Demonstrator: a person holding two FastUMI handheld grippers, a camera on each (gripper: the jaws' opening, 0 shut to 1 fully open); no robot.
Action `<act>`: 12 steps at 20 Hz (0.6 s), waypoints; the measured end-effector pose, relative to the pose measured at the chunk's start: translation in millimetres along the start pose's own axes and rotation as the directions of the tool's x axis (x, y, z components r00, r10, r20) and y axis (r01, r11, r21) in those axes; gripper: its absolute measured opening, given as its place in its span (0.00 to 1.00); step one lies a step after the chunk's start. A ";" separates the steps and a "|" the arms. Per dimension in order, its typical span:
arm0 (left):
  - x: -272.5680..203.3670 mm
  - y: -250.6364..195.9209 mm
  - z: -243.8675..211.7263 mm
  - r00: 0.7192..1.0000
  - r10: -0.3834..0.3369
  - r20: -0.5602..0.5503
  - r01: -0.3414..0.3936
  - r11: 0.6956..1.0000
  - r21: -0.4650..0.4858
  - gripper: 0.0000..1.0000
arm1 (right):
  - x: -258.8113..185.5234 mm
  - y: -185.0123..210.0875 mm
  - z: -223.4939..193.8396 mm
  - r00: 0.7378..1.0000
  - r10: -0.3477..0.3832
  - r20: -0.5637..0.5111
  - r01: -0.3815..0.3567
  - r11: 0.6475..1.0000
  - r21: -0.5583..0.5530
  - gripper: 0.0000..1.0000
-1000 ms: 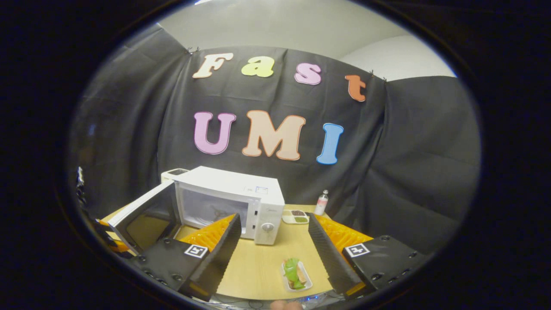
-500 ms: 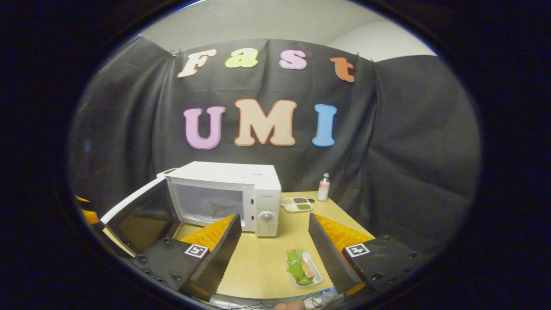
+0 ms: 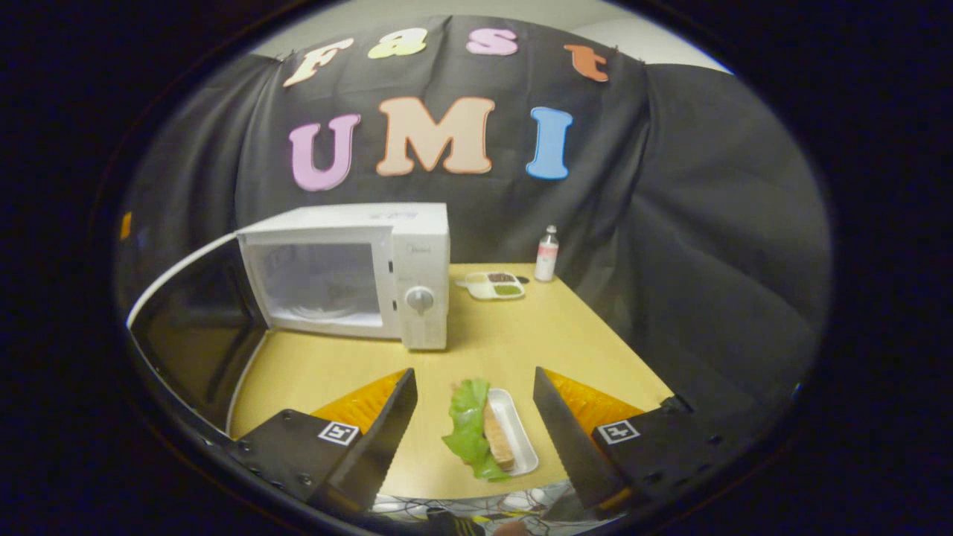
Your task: Open the microwave oven with the left hand, put the food in, and close the microwave oven.
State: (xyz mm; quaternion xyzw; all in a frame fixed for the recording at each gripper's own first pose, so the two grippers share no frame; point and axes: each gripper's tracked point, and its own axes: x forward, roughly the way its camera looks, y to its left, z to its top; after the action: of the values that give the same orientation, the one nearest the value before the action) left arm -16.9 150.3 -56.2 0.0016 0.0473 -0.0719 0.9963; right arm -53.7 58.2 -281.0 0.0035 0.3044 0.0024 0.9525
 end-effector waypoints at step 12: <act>46.5 -33.7 34.7 0.999 -0.004 0.038 0.008 0.994 -0.111 0.94 | 45.9 7.2 -78.0 0.981 0.084 -0.174 -0.094 0.995 -0.046 0.87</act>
State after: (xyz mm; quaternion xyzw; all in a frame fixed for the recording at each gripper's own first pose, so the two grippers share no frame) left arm 27.3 109.9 -26.0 -0.0553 0.0323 -0.0721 0.9953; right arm -61.6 66.2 -371.1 -0.0091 0.3848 0.0535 0.9214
